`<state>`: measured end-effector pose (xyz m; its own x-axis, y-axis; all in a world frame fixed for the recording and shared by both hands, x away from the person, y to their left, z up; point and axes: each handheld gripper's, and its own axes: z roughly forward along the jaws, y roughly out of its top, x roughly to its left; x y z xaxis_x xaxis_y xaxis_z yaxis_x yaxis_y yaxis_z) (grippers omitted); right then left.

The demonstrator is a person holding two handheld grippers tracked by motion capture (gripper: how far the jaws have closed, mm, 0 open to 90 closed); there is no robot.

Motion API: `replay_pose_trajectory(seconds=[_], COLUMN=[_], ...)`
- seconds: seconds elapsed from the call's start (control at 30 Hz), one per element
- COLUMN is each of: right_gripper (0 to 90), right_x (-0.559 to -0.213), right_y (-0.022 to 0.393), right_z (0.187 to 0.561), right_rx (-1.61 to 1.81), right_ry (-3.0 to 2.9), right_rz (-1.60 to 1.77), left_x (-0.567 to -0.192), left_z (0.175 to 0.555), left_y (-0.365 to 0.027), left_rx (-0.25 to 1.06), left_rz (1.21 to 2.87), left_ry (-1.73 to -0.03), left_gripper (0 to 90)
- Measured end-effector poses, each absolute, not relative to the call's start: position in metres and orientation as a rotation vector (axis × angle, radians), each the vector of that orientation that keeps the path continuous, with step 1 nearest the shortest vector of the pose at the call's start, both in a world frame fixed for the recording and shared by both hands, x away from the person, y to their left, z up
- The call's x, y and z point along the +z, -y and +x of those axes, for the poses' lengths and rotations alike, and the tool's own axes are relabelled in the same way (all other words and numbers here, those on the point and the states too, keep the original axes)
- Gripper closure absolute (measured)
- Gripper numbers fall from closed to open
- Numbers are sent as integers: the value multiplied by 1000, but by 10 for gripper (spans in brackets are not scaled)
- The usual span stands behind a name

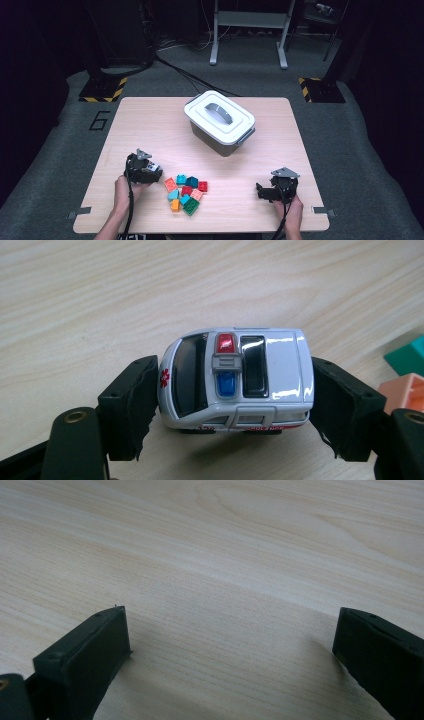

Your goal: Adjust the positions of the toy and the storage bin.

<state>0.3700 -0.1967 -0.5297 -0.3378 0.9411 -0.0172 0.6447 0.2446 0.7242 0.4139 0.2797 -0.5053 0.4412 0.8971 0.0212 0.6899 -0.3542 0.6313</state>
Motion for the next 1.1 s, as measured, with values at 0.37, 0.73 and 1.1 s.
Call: replay_pose_trajectory(seconds=[0.37,0.73,1.1], right_gripper=[11,11,12], right_x=[-530,-530,-530], right_y=[196,197,198], right_z=[370,370,371], right_rx=[872,874,874], right_ry=[-2067,-2074,-2076], right_rz=[1456,1448,1450], left_x=[-513,-505,-512], left_z=[413,401,390], left_y=[-282,-302,-338], left_rx=[486,486,522], left_rz=[2155,2068,2021], left_ry=[-1316,-1322,-1365], left_gripper=[250,121,37])
